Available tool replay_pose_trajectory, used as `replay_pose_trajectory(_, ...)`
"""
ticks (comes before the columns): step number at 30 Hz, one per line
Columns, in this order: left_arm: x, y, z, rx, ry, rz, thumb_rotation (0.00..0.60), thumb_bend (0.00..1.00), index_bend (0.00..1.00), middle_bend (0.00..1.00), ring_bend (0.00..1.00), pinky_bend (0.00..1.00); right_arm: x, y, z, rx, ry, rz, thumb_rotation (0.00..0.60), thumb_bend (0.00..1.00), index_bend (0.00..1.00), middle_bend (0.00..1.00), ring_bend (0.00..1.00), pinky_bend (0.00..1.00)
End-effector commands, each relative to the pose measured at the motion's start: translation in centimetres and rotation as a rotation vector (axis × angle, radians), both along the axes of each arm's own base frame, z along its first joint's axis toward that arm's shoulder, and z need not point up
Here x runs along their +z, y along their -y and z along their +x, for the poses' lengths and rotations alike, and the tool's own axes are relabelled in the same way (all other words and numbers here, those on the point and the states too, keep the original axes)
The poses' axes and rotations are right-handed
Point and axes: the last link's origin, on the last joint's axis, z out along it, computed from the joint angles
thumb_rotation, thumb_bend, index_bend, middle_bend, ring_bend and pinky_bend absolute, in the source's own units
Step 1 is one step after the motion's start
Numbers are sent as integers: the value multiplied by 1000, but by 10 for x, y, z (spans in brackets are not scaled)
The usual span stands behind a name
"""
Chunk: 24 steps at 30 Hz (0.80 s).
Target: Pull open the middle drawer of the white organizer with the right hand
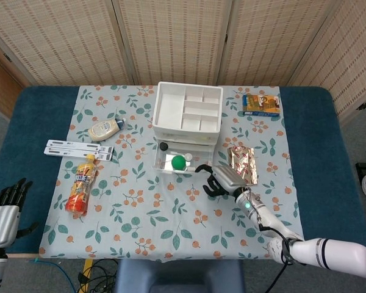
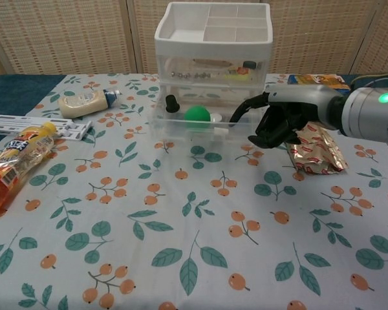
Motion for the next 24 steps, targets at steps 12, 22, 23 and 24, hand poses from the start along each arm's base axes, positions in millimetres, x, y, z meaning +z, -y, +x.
replay_pose_trajectory(12, -1, 0, 0, -3, 5, -2, 600, 136, 81, 67, 107, 110, 14, -17, -7, 23, -32, 36, 600, 510, 250, 866, 908, 801)
replay_pose_trajectory(22, -1, 0, 1, -5, 4, -1, 600, 137, 81, 67, 107, 110, 24, -18, -10, 49, -47, 21, 600, 510, 79, 860, 907, 801)
replay_pose_trajectory(23, -1, 0, 1, -5, 4, 0, 600, 136, 81, 67, 107, 110, 25, -20, -11, 58, -55, 22, 600, 510, 44, 856, 906, 801)
replay_pose_trajectory(24, -1, 0, 1, -6, 4, 1, 600, 136, 81, 67, 107, 110, 26, -21, -11, 67, -63, 23, 600, 510, 20, 853, 904, 801)
